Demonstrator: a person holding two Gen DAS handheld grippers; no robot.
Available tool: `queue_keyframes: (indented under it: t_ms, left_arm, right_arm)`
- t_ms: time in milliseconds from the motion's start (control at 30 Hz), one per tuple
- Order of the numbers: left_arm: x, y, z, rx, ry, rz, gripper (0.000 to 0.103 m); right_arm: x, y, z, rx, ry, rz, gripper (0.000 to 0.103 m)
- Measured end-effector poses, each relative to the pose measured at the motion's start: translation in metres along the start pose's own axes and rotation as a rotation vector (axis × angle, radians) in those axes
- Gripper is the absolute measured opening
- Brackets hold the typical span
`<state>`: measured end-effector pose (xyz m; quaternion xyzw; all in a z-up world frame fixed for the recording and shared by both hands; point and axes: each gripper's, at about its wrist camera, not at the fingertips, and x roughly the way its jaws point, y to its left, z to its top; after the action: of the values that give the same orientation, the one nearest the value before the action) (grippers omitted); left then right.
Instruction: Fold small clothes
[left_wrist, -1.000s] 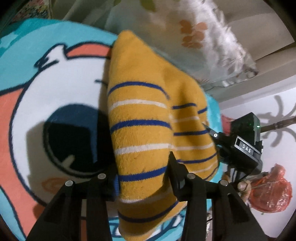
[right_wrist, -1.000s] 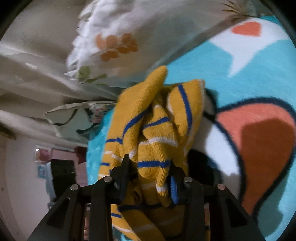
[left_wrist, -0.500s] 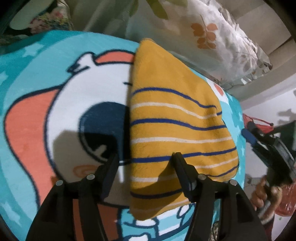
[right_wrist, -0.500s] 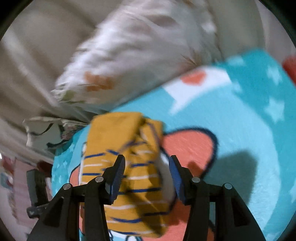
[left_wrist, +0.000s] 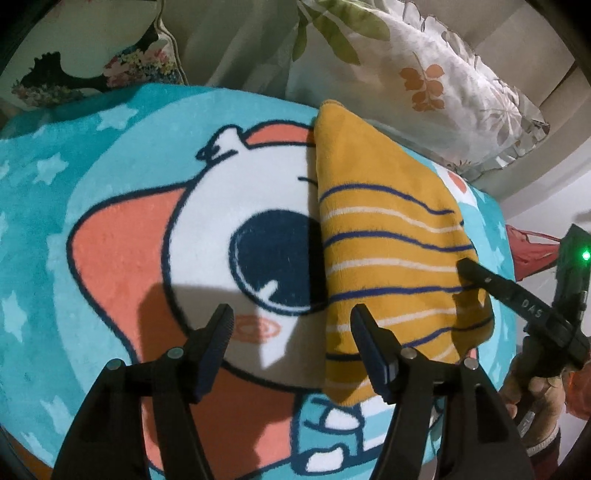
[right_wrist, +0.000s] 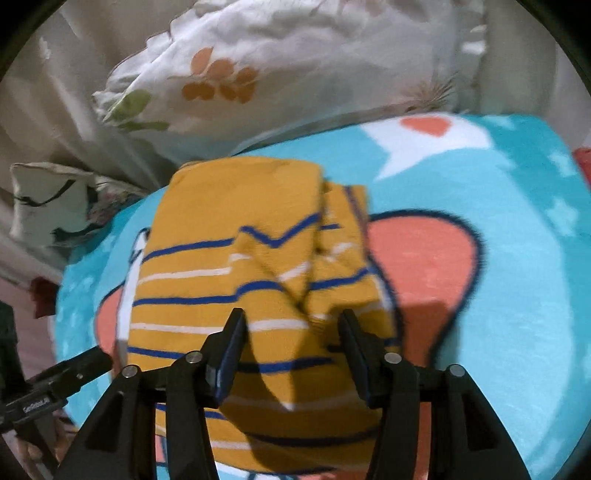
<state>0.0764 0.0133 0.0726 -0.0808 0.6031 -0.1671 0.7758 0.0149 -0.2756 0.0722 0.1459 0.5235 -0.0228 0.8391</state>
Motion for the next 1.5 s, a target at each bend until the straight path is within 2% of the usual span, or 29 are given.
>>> queue_keyframes:
  t_ms: [133,300,433,767,1033,1300,1500]
  left_arm:
    - [-0.003,-0.001,-0.004,0.03,-0.003,-0.003,0.065]
    - [-0.008,-0.01,-0.007,0.098,-0.022,0.022,0.066]
    - [-0.008,-0.02,-0.012,0.163,-0.018,0.03,0.066]
    - [-0.002,-0.034,-0.041,0.296,0.035,-0.008,0.067]
    - [-0.001,-0.033,-0.053,0.285,0.062,-0.012,0.067]
    - [-0.017,-0.044,-0.062,0.231,-0.01,0.056,0.067]
    - [-0.03,-0.069,-0.08,0.213,-0.071,0.094,0.068]
  right_arm:
    - [-0.004,0.001,-0.011,-0.019,0.014,-0.078,0.068]
    - [-0.02,-0.014,-0.026,0.09,0.001,-0.059,0.068]
    - [-0.037,0.0,-0.038,0.067,-0.038,-0.148,0.068]
    - [-0.048,0.002,-0.083,0.144,-0.017,-0.24,0.07]
    - [-0.053,0.012,-0.095,0.124,-0.008,-0.271,0.07]
    - [-0.057,0.012,-0.08,0.047,-0.04,-0.213,0.071]
    - [-0.067,-0.004,-0.083,0.011,-0.044,-0.178,0.072]
